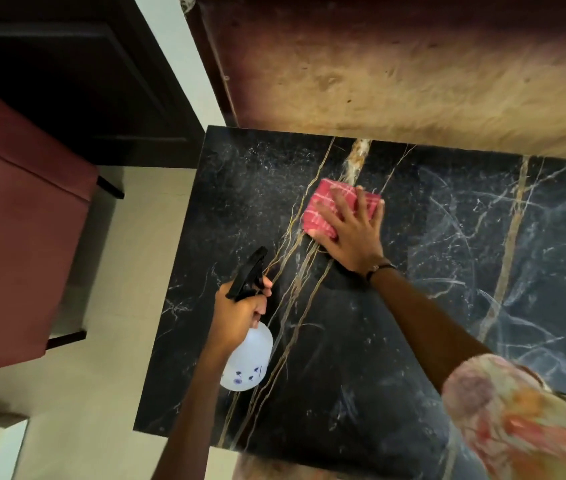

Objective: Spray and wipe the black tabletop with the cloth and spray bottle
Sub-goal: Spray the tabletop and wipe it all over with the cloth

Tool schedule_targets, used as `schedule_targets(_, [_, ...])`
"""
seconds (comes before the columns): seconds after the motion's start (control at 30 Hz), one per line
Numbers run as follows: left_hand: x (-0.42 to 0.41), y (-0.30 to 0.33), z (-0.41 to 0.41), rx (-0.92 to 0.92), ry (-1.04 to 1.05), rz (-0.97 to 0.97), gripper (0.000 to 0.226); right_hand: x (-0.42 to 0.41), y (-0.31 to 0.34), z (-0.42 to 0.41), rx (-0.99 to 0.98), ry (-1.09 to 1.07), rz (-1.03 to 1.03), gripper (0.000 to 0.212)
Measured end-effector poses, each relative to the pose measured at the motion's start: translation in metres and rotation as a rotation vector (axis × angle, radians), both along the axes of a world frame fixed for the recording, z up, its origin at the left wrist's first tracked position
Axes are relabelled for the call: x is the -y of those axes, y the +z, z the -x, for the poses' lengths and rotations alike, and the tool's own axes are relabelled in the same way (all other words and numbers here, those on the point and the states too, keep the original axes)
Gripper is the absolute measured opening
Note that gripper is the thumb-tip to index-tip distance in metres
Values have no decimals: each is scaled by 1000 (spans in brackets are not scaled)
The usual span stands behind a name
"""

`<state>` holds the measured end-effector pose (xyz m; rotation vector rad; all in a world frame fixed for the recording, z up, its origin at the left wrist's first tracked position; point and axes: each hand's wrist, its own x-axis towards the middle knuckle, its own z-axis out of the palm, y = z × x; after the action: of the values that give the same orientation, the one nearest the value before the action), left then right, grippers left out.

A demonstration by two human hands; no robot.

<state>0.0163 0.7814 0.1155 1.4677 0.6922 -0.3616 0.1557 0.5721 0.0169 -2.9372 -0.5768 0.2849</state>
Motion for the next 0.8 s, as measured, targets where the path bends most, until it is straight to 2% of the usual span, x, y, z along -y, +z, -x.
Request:
schedule_targets(0.13, [-6,2,10,-10,8,-18,38,-53,-2,38,35,229,15,67])
schedule_targets(0.3, [-14,6,17,-10,16,2,38,6,-7,94,75,433,27,66])
schedule_targets(0.43, [-20,8,24,-10,1,7,39,39,-1,68,62,325,75,68])
schedule_targets(0.53, [-22,8,32,2,-3,2,39,0,3,51,-13,76,7,68])
schedule_targets(0.6, [-22,7,38,5,-9,-11,39,-37,3,53,-21,5,-28,67])
schedule_targets(0.7, [-23,5,46,-2,0,-29,36,-79,0,83,-4,159,-18,66])
schedule_targets(0.8, [-21,6,53,0,33,-40,22,-76,-2,135,2,394,-23,65])
